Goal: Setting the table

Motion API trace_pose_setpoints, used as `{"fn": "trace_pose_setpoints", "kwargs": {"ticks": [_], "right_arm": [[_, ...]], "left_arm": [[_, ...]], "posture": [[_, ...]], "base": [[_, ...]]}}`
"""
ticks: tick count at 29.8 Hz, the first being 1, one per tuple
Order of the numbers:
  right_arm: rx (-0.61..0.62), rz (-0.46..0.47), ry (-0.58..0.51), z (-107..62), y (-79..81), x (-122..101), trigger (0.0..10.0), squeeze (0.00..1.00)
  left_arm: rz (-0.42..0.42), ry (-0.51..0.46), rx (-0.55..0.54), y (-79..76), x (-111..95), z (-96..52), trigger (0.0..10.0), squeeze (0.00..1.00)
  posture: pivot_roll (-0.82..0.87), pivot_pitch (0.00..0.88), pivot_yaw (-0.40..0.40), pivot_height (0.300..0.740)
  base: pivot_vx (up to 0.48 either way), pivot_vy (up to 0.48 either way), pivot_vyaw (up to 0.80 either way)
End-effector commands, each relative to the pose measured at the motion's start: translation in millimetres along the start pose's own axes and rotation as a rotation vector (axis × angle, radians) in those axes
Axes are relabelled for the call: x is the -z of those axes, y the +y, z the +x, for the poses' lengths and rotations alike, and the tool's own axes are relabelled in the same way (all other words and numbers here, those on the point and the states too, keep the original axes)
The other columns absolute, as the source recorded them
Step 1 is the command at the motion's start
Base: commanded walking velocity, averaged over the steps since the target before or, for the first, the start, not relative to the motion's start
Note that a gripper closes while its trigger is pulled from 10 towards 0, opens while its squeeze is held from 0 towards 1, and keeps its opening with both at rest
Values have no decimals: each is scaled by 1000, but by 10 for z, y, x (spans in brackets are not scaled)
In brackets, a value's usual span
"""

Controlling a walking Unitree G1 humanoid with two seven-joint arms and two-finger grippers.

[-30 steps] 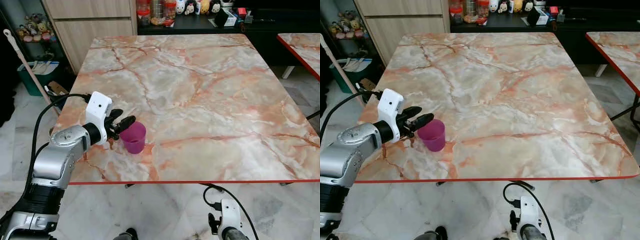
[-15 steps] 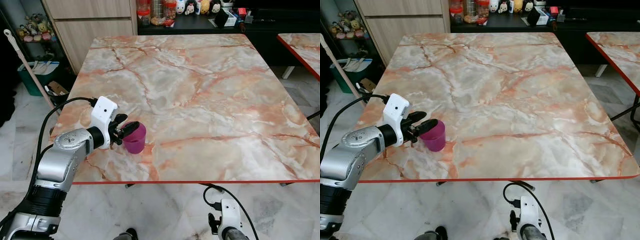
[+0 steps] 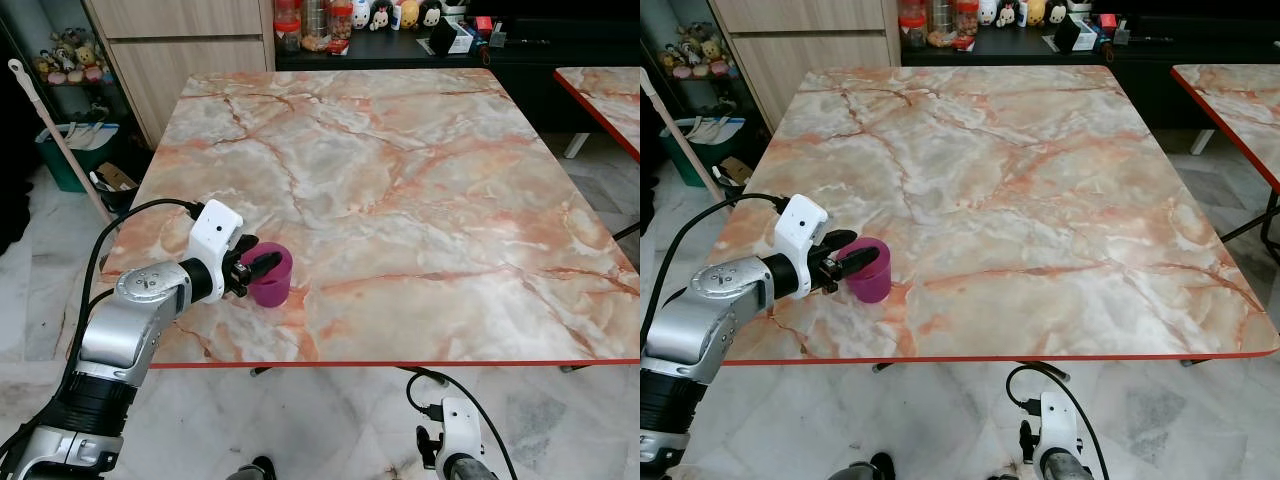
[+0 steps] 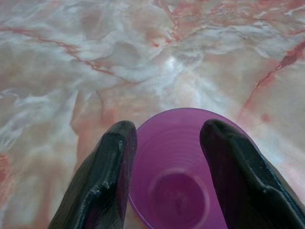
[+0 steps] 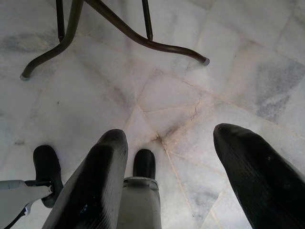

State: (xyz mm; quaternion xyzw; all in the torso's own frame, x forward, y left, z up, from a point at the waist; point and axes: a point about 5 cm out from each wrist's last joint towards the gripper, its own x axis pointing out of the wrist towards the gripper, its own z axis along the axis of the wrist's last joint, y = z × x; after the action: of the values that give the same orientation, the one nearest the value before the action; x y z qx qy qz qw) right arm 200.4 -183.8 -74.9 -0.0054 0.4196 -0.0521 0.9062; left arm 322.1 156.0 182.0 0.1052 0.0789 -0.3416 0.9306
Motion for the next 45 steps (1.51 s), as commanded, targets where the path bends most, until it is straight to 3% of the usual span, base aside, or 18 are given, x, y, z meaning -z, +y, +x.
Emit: {"fn": "trace_pose_setpoints", "kwargs": {"ticks": [1, 16, 23, 24, 26, 45], "right_arm": [[0, 6, 18, -9, 5, 51, 10000, 0], [0, 6, 22, -14, 9, 70, 10000, 0], [-1, 7, 21, -13, 14, 67, 10000, 0], [-2, 6, 21, -13, 15, 67, 10000, 0], [-2, 7, 21, -13, 17, 67, 10000, 0], [0, 8, 18, -10, 20, 53, 10000, 0]], "left_arm": [[23, 14, 6, -1, 24, -8, 10000, 0], [37, 41, -2, -7, 56, 18, 10000, 0], [92, 104, -9, -6, 120, 29, 10000, 0], [90, 102, -8, -7, 123, 30, 9647, 0], [89, 97, -11, -5, 112, 30, 10000, 0], [74, 22, -70, 82, -43, 48, 10000, 0]], "posture": [[77, 129, -1, 740], [76, 129, 1, 740], [78, 132, 3, 740], [78, 132, 3, 740], [78, 131, 4, 740], [77, 126, 3, 740]], "base": [[0, 0, 0], [0, 0, 0], [0, 0, 0], [0, 0, 0], [0, 0, 0], [0, 0, 0]]}}
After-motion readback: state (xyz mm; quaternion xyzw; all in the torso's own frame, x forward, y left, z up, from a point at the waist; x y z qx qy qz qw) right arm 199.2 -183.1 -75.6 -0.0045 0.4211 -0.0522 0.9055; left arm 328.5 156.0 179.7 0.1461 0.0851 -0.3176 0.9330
